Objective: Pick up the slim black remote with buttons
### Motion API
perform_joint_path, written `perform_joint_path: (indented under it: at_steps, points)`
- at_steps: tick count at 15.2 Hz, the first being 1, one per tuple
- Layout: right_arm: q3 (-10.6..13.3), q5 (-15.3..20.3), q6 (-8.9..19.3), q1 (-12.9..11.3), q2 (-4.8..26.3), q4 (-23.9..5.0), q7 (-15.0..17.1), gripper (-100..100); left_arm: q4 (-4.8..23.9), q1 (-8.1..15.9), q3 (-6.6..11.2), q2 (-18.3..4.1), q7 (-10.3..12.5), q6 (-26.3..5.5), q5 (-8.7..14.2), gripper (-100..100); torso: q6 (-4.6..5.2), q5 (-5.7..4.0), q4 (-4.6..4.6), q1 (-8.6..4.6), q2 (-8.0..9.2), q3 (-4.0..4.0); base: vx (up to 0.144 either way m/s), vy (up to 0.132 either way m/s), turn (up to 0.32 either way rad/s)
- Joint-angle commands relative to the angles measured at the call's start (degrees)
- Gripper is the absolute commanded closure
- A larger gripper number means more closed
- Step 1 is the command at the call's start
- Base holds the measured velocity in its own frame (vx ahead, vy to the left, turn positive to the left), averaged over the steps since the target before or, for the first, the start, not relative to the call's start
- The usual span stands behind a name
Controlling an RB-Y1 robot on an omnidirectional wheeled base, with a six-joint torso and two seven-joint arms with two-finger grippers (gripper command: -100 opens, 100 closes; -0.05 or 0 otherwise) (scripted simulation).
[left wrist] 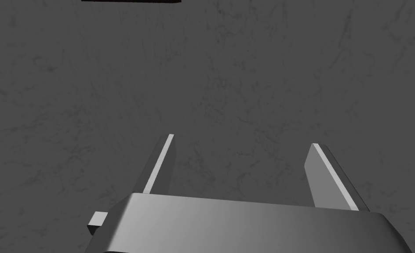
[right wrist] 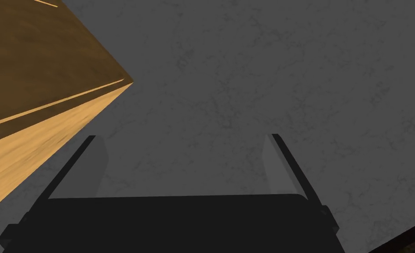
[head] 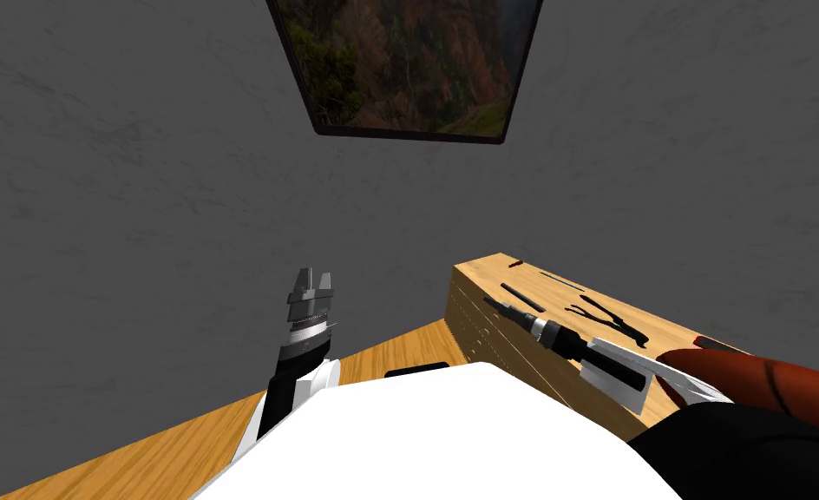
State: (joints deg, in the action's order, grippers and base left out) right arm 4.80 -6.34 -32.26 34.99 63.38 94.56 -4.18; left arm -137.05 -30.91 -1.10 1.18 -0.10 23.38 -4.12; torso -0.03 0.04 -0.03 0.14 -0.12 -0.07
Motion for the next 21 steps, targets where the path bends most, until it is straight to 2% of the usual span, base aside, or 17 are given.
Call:
perform_joint_path:
  at_steps: [1, 2, 3, 5, 6, 8, 9, 11, 12, 13, 14, 15, 16, 17, 18, 19, 21]
  points:
    - [0.55, -0.14, -0.78, 0.57, 2.86, -2.3, 0.17, -100, 0.0, 0.0, 0.0, 0.0, 0.0, 0.0, 0.0, 0, 0.0, 0.0, 0.0, 0.0, 0.0, 0.0, 0.045, 0.035, 0.138]
    - [0.55, -0.14, -0.78, 0.57, 3.6, -2.3, 0.17, -100, 0.0, 0.0, 0.0, 0.0, 0.0, 0.0, 0.0, 0, 0.01, 0.01, 0.0, 0.0, -0.02, -0.01, 0.034, 0.024, 0.037]
    - [1.36, -0.29, -1.01, 1.41, 5.38, -4.43, 0.25, -100, 0.0, -0.01, 0.0, 0.0, 0.0, 0.0, 0.0, 0, 0.04, 0.0, 0.0, -0.01, 0.0, 0.0, 0.039, 0.026, 0.116]
    - [1.36, -0.29, -1.01, 1.41, 7.0, -4.47, 0.25, -100, 0.0, 0.0, 0.0, 0.0, 0.0, 0.0, 0.0, 0, 0.01, 0.0, -0.01, -0.02, -0.02, -0.01, 0.038, 0.024, 0.095]
    - [2.21, -0.42, -1.24, 2.27, 8.65, -6.61, 0.34, -100, 0.0, -0.01, 0.0, 0.0, 0.0, 0.0, 0.0, 0, 0.03, 0.0, 0.0, -0.03, -0.01, -0.01, 0.046, 0.026, 0.112]
    - [2.21, -0.42, -1.24, 2.27, 10.28, -6.61, 0.34, -100, 0.0, 0.0, 0.0, 0.0, 0.0, 0.0, 0.0, 0, 0.01, 0.0, -0.01, -0.02, -0.05, -0.03, 0.047, 0.017, 0.087]
    - [3.1, -0.53, -1.46, 3.16, 12.3, -8.72, 0.42, -100, 0.0, -0.01, 0.0, 0.0, 0.0, 0.0, 0.0, 0, 0.03, -0.01, -0.01, -0.05, -0.03, -0.02, 0.046, 0.017, 0.133]
    - [3.1, -0.53, -1.46, 3.16, 13.44, -8.72, 0.42, -100, 0.0, 0.0, 0.0, 0.0, 0.0, 0.0, 0.0, 0, 0.01, 0.0, -0.01, -0.05, -0.05, -0.03, 0.043, 0.014, 0.083]
    - [4.03, -0.61, -1.69, 4.06, 15.44, -10.78, 0.5, -100, 0.0, -0.01, 0.01, 0.0, 0.0, 0.0, 0.0, 0, 0.03, -0.01, -0.01, -0.06, -0.03, -0.02, 0.045, 0.011, 0.114]
    - [4.03, -0.61, -1.69, 4.06, 16.46, -10.78, 0.5, -100, 0.0, 0.0, 0.0, 0.0, 0.0, 0.0, 0.0, 0, 0.01, -0.01, -0.01, -0.06, -0.03, -0.02, 0.05, 0.01, 0.129]
    - [5.0, -0.68, -1.9, 4.98, 17.87, -12.43, 0.58, -100, 0.0, 0.0, 0.0, 0.0, 0.0, 0.0, 0.0, 0, 0.01, 0.0, -0.01, -0.07, -0.04, -0.03, 0.058, 0.004, 0.158]
    - [5.0, -0.68, -1.9, 4.98, 19.22, -12.78, 0.58, -100, 0.0, 0.0, 0.0, 0.0, 0.0, 0.0, 0.0, 0, 0.0, -0.01, -0.02, -0.09, -0.07, -0.04, 0.061, -0.001, 0.137]
    - [5.0, -0.68, -1.9, 4.98, 19.34, -12.78, 0.58, -100, 0.0, 0.0, 0.0, 0.0, 0.0, 0.0, 0.0, 0, 0.0, -0.02, -0.02, -0.1, -0.1, -0.06, 0.046, 0.0, 0.053]
    - [6.01, -0.72, -2.12, 5.92, 21.22, -14.71, 0.66, -100, 0.0, -0.01, 0.01, 0.0, 0.0, 0.0, 0.0, 0, 0.02, -0.02, -0.02, -0.1, -0.08, -0.05, 0.048, 0.006, 0.095]
    - [6.01, -0.72, -2.12, 5.92, 22.06, -14.71, 0.66, -100, 0.0, 0.0, 0.0, 0.0, 0.0, 0.0, 0.0, 0, 0.01, -0.02, -0.02, -0.1, -0.07, -0.04, 0.05, 0.001, 0.115]
    - [7.06, -0.74, -2.33, 6.87, 23.53, -16.55, 0.74, -100, 0.0, 0.0, 0.0, 0.0, 0.0, 0.0, 0.0, 0, 0.01, -0.01, -0.02, -0.1, -0.07, -0.04, 0.061, -0.006, 0.132]
    - [7.06, -0.74, -2.33, 6.87, 24.61, -16.55, 0.74, -100, 0.0, 0.0, 0.01, 0.0, 0.0, 0.0, 0.0, 0, 0.0, -0.02, -0.02, -0.12, -0.11, -0.06, 0.05, -0.007, 0.101]
